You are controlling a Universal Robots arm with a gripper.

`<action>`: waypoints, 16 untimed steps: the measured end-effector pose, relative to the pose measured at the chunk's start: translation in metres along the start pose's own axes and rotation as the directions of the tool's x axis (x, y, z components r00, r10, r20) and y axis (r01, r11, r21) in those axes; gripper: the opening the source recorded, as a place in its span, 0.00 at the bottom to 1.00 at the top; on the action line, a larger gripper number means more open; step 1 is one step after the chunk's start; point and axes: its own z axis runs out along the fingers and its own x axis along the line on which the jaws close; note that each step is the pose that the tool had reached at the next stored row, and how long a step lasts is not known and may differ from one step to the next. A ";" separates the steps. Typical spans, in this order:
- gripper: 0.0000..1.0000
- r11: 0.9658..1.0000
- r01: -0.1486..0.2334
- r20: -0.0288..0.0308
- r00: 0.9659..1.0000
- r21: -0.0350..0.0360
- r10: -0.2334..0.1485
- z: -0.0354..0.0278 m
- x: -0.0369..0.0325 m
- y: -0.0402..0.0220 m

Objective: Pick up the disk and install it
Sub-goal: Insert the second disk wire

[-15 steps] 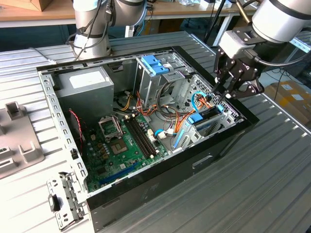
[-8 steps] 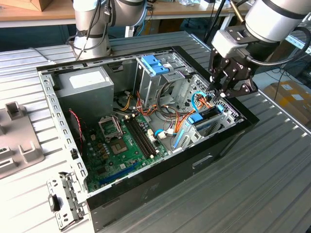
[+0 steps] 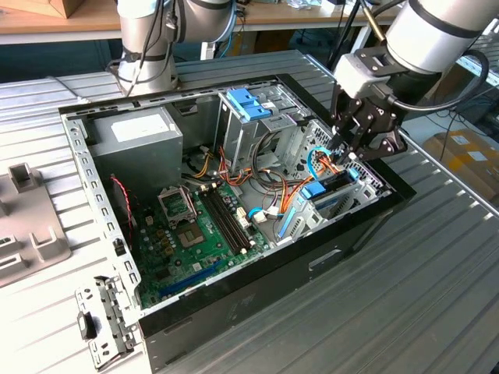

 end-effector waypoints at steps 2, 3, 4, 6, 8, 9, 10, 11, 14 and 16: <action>0.36 1.000 0.000 0.000 1.000 0.000 0.000 0.0017 0.0004 0.0013; 0.36 1.000 0.000 0.000 1.000 0.000 0.000 0.0023 0.0005 0.0019; 0.36 1.000 0.000 0.000 1.000 0.000 0.000 0.0030 0.0006 0.0024; 0.36 1.000 0.000 0.000 1.000 0.000 0.000 0.0040 0.0008 0.0030; 0.36 1.000 0.000 0.000 1.000 0.000 0.000 0.0041 0.0009 0.0031; 0.36 1.000 0.000 0.000 1.000 0.000 0.000 0.0042 0.0009 0.0031; 0.36 1.000 0.000 0.000 1.000 0.000 0.000 0.0042 0.0009 0.0031; 0.36 1.000 0.000 0.000 1.000 0.000 0.000 0.0043 0.0009 0.0031; 0.28 1.000 0.000 0.000 1.000 0.000 0.000 0.0044 0.0009 0.0031; 0.22 1.000 0.000 0.000 1.000 0.000 0.000 0.0045 0.0009 0.0031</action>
